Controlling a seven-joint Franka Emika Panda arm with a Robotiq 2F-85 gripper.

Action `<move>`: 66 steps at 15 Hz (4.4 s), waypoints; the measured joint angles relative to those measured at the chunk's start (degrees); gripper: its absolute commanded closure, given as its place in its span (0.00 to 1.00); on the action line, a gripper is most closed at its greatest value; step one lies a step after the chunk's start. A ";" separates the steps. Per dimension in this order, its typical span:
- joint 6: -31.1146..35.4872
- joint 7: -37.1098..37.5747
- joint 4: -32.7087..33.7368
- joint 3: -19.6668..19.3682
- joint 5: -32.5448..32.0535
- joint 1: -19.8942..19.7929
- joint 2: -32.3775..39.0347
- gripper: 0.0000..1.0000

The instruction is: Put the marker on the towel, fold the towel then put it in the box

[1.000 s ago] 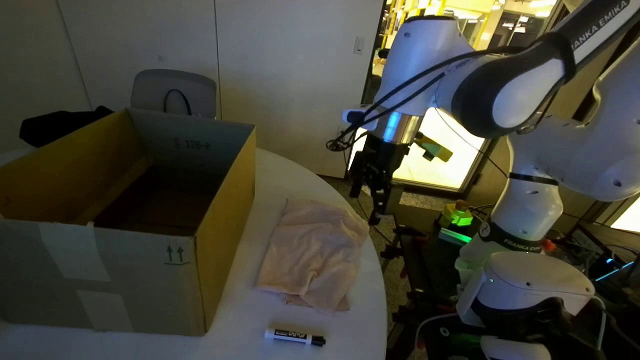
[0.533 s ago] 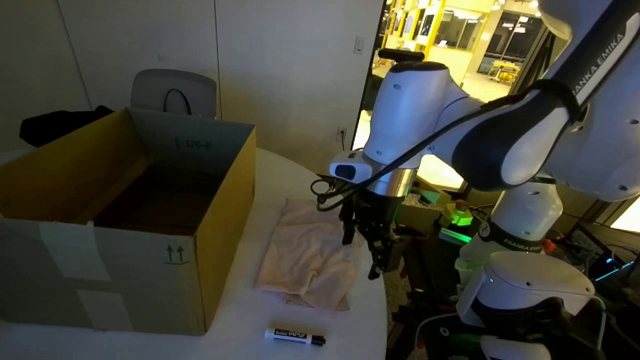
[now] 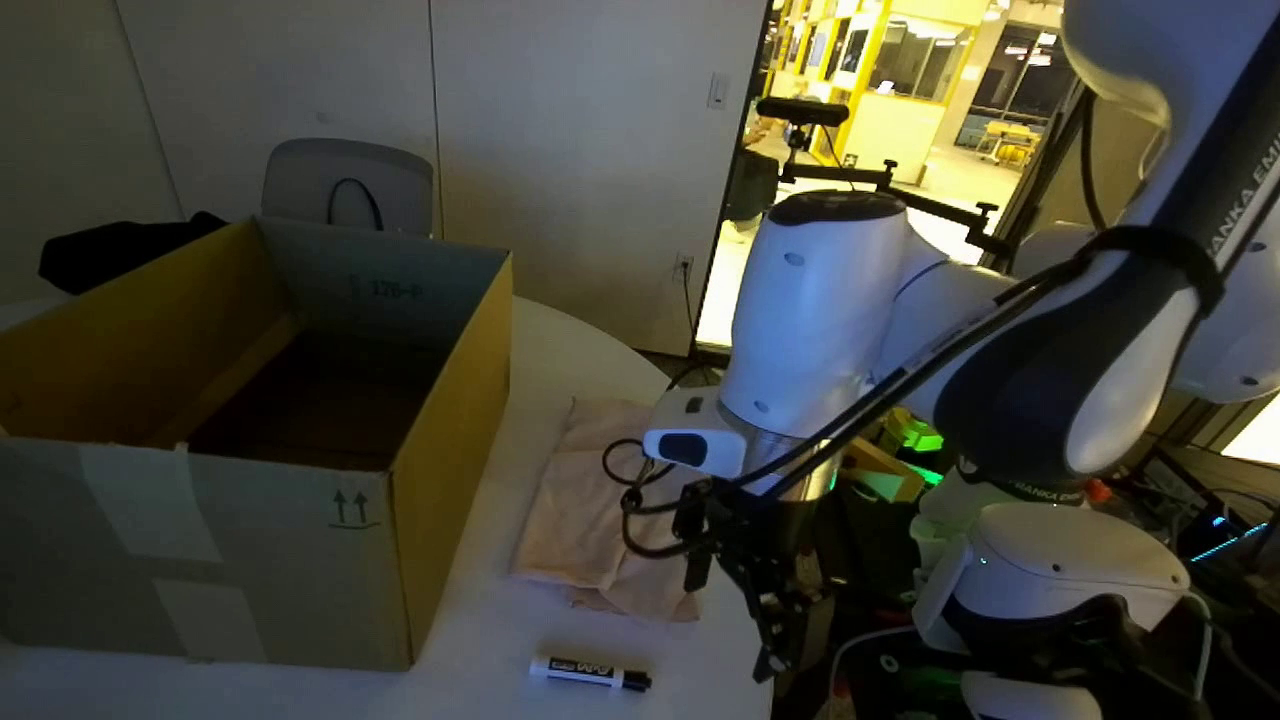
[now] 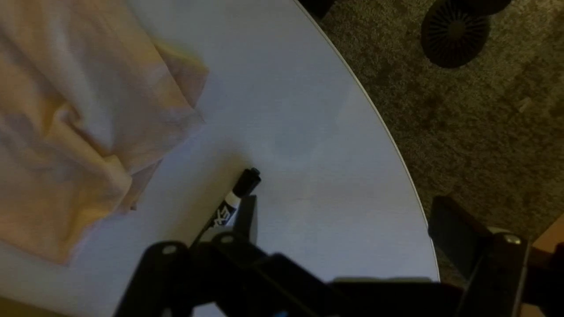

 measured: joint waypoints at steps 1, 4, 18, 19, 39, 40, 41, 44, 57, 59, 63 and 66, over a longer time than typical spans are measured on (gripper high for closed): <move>0.68 1.19 0.97 0.63 0.03 0.00 1.40 0.00; 4.08 6.16 3.87 1.93 -0.40 0.01 6.47 0.00; 11.45 29.38 15.95 -11.21 -17.83 10.55 26.08 0.00; 11.45 29.71 16.42 -11.94 -18.09 11.09 26.69 0.00; 10.98 30.87 19.45 -17.06 -19.10 12.82 29.96 0.85; 10.86 30.83 19.45 -17.06 -19.10 12.54 29.89 0.94; 10.69 30.81 19.45 -17.06 -19.10 12.30 29.80 0.97; 9.98 30.61 19.44 -16.78 -19.10 11.86 29.64 0.92; 5.57 29.20 10.92 -15.84 -20.24 7.09 17.36 0.93; 5.57 29.33 9.40 -16.42 -20.91 4.99 15.75 0.93; 5.57 29.89 8.30 -19.05 -22.27 0.53 15.51 0.93; 5.57 30.71 8.40 -21.72 -23.38 -2.12 16.77 0.93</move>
